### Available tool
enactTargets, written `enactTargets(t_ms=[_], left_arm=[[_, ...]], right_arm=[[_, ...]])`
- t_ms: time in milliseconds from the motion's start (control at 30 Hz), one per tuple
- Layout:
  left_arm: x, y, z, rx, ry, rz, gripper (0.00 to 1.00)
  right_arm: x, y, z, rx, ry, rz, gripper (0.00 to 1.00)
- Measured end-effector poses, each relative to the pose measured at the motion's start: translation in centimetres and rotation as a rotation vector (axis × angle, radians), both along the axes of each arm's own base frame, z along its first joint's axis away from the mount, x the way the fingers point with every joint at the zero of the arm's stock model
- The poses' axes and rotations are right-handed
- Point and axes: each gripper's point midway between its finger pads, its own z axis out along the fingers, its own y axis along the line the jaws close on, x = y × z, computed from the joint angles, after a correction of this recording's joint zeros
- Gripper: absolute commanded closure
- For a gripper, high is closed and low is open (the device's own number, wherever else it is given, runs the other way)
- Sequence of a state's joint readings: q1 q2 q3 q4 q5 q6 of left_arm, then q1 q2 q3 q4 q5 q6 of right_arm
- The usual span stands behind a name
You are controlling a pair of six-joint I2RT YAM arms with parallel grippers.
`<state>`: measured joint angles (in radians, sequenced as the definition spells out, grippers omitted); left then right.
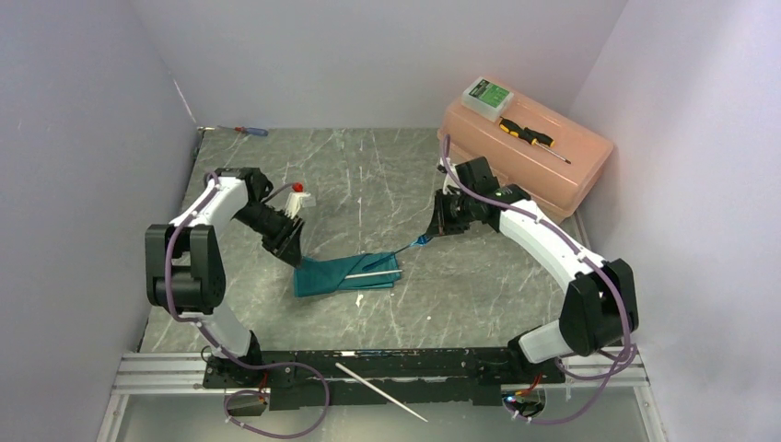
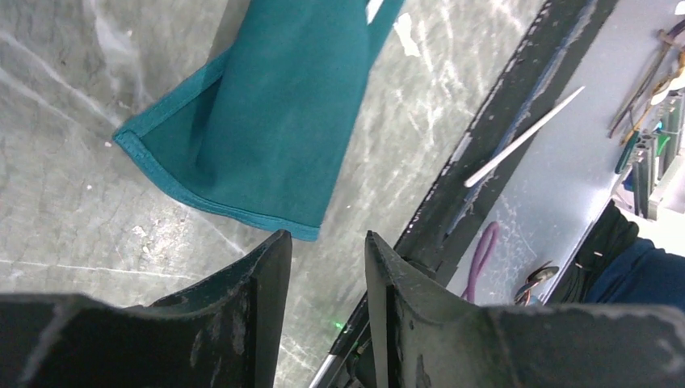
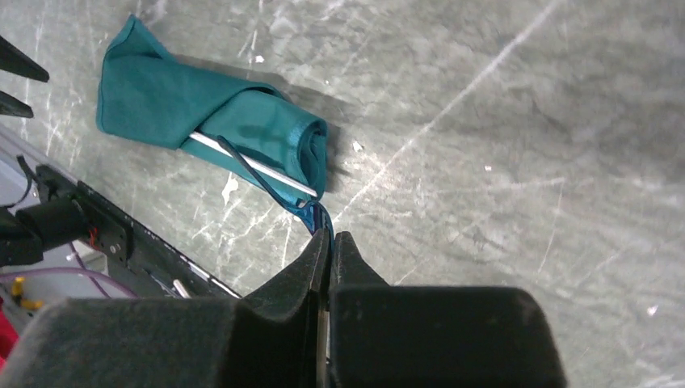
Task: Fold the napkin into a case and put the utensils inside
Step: Pass from the left arm to the right, then insert the fork into the folded napkin.
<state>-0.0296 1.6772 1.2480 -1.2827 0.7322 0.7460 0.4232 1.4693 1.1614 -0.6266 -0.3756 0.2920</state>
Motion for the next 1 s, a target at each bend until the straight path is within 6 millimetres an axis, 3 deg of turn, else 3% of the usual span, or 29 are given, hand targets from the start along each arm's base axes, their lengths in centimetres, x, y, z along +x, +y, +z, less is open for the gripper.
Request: enactTargets(t_ms=[133, 467, 733, 1000], left_arm=[[-0.2, 0.9, -2.3, 0.056, 0.017, 0.004, 0.61], [-0.6, 2.7, -6.1, 0.160, -0.017, -0.025, 0.65], [0.2, 3.1, -7.7, 0.184, -0.052, -0.035, 0.68], [-0.2, 3.5, -9.1, 0.207, -0.055, -0.041, 0.70]], right_arm=[[-1.0, -1.0, -0.6, -0.004, 0.016, -0.078, 1.00], [-0.5, -0.8, -1.2, 0.039, 0.035, -0.172, 1.00], [-0.4, -0.7, -1.3, 0.042, 0.039, -0.181, 1.00], [-0.5, -1.0, -1.4, 0.028, 0.041, -0.189, 1.00]])
